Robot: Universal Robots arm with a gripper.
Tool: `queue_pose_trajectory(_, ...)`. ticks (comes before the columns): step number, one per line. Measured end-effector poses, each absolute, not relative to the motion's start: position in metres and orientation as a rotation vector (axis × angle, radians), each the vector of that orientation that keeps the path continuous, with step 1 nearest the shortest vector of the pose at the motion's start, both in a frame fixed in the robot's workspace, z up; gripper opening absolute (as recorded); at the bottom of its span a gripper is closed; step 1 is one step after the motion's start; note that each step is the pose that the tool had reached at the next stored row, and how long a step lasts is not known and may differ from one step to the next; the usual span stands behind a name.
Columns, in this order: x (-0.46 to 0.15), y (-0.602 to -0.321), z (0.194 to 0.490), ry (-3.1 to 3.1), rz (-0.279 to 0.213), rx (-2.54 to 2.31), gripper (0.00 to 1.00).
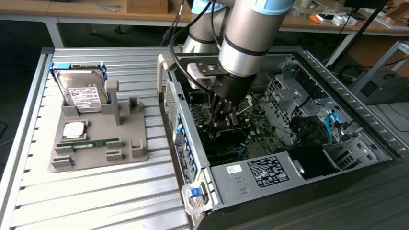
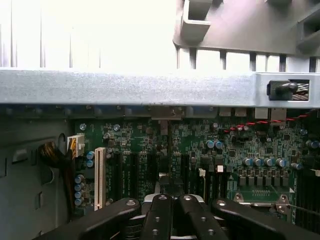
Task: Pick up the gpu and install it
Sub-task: 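Press down on the gpu until it lock into place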
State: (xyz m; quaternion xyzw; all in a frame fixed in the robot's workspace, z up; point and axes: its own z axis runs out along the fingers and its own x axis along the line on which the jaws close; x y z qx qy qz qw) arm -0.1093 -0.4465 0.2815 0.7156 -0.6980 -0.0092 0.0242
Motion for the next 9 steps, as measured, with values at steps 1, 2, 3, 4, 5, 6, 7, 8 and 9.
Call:
queue_pose_trajectory(1, -0.1094, -0.4465, 0.2810, -2.160, -0.029, 2.214, 0.11)
queue_pose_trajectory(2, -0.1096, -0.4465, 0.2807, -2.160, -0.029, 2.214, 0.11)
queue_pose_trajectory(3, -0.1097, -0.4465, 0.2802, -2.160, -0.029, 2.214, 0.11)
queue_pose_trajectory(4, -0.1099, -0.4465, 0.2798, -2.160, -0.029, 2.214, 0.11)
queue_pose_trajectory(5, -0.1101, -0.4465, 0.2794, -2.160, -0.029, 2.214, 0.11)
queue_pose_trajectory(6, -0.1103, -0.4465, 0.2791, -2.160, -0.029, 2.214, 0.11)
queue_pose_trajectory(7, -0.1105, -0.4465, 0.2788, -2.160, -0.029, 2.214, 0.11)
queue_pose_trajectory(8, -0.1108, -0.4465, 0.2785, -2.160, -0.029, 2.214, 0.11)
queue_pose_trajectory(9, -0.1110, -0.4465, 0.2782, -2.160, -0.029, 2.214, 0.11)
